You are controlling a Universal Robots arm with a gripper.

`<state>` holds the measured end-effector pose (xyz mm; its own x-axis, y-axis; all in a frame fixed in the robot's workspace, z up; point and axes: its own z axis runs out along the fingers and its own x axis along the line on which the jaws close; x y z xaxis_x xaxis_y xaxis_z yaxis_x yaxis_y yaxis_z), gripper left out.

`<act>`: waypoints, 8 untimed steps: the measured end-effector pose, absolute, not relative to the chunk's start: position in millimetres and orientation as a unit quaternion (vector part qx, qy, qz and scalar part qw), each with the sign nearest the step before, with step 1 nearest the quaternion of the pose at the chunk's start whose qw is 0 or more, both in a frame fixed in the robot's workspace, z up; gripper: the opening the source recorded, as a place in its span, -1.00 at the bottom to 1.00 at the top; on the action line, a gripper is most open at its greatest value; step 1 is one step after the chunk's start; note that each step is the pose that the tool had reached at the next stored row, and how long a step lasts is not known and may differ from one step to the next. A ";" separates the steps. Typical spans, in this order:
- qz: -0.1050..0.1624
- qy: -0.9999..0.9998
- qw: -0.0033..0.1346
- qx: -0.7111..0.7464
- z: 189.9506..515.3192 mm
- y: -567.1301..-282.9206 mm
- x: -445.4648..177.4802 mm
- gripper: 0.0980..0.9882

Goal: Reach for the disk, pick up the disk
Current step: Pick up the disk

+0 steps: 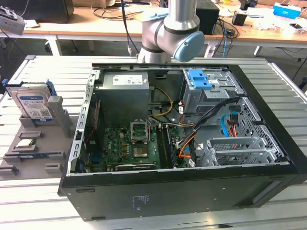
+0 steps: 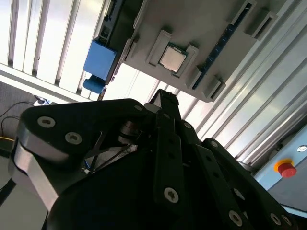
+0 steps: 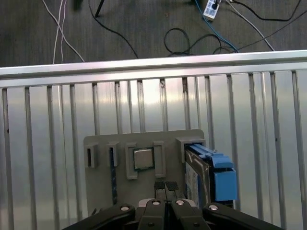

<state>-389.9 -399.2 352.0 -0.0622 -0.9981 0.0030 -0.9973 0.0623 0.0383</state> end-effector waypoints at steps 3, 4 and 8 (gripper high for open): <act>-0.013 -0.729 0.014 0.685 352.0 -399.2 -389.9 -0.98; -0.013 -0.729 0.014 0.685 352.0 -399.2 -389.9 -0.98; -0.013 -0.729 0.014 0.685 352.0 -399.2 -389.9 -0.84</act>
<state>-389.9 -399.2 352.0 -0.0625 -0.9980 0.0030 -0.9973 0.0625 0.0383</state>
